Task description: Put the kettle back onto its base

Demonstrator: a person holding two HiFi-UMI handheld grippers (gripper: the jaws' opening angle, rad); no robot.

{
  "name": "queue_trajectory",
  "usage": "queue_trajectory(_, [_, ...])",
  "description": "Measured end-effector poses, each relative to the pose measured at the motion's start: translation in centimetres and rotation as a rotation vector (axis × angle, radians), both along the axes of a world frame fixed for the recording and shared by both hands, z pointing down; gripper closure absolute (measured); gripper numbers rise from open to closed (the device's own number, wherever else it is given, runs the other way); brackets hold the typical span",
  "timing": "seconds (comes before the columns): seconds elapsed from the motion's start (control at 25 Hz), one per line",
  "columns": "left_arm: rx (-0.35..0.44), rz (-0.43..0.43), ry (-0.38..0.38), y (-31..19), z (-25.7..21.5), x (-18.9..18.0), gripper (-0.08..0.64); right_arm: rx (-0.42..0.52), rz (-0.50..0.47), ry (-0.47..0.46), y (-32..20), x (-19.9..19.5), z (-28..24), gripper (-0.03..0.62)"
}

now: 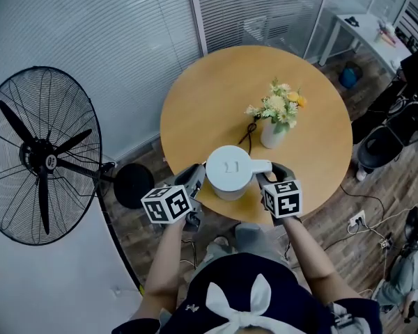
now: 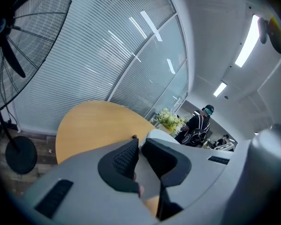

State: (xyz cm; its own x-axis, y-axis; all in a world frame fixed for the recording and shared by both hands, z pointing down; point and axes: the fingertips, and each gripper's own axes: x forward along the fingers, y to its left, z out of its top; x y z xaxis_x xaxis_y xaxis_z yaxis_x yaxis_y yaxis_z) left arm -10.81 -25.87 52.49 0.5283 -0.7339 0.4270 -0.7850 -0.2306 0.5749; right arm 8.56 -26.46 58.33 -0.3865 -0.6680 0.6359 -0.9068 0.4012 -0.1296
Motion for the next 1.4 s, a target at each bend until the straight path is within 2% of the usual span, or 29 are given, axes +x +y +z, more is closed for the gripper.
queue_trajectory(0.68, [-0.012, 0.002, 0.005, -0.1, 0.9, -0.1, 0.491, -0.008, 0.015, 0.006, -0.2, 0.0, 0.9, 0.414])
queue_trajectory(1.08, [0.062, -0.007, -0.023, 0.5, 0.9, 0.1, 0.492, 0.040, 0.027, 0.010, 0.3, 0.1, 1.2, 0.414])
queue_trajectory(1.28, [0.102, -0.016, -0.059, 0.9, 0.8, 0.1, 0.491, 0.068, 0.035, -0.029, 0.5, 0.2, 1.5, 0.411])
queue_trajectory(1.4, [0.107, -0.034, -0.034, 0.9, 0.9, 0.0, 0.491, 0.080, 0.035, -0.033, 0.4, 0.3, 1.6, 0.411])
